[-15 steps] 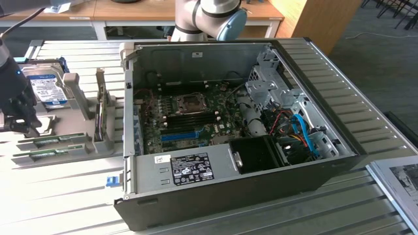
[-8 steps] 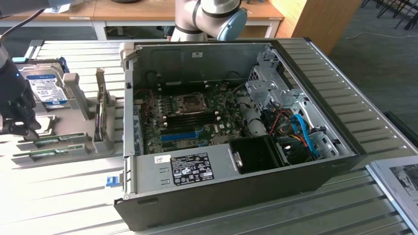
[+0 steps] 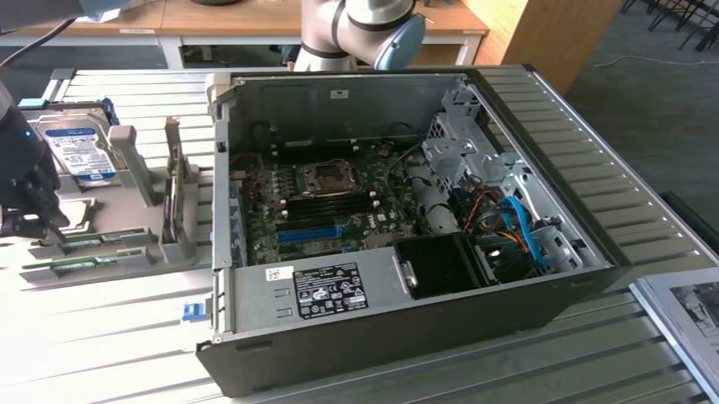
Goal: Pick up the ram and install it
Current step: 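Pick up the ram and move it above insertion slot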
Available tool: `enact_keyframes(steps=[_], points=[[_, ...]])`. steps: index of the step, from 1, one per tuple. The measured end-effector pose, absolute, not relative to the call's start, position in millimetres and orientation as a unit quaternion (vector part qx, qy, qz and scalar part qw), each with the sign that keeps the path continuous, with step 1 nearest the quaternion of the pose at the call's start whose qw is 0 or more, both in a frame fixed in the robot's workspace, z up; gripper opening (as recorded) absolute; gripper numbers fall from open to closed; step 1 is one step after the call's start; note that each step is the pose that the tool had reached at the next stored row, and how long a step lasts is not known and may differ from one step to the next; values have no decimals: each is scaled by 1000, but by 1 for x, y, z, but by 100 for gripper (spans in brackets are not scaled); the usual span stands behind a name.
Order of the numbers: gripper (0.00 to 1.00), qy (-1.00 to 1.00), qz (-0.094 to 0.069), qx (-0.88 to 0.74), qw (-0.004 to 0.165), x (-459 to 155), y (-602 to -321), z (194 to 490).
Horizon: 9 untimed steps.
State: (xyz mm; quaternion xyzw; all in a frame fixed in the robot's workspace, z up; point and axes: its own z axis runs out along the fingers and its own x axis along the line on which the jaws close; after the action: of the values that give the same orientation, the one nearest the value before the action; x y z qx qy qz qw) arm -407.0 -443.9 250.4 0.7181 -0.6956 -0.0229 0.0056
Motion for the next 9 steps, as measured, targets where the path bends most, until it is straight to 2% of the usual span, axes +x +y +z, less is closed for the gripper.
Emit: enact_keyframes(steps=[9], points=[[31,-696,-23,718,6,-407,-446,250]])
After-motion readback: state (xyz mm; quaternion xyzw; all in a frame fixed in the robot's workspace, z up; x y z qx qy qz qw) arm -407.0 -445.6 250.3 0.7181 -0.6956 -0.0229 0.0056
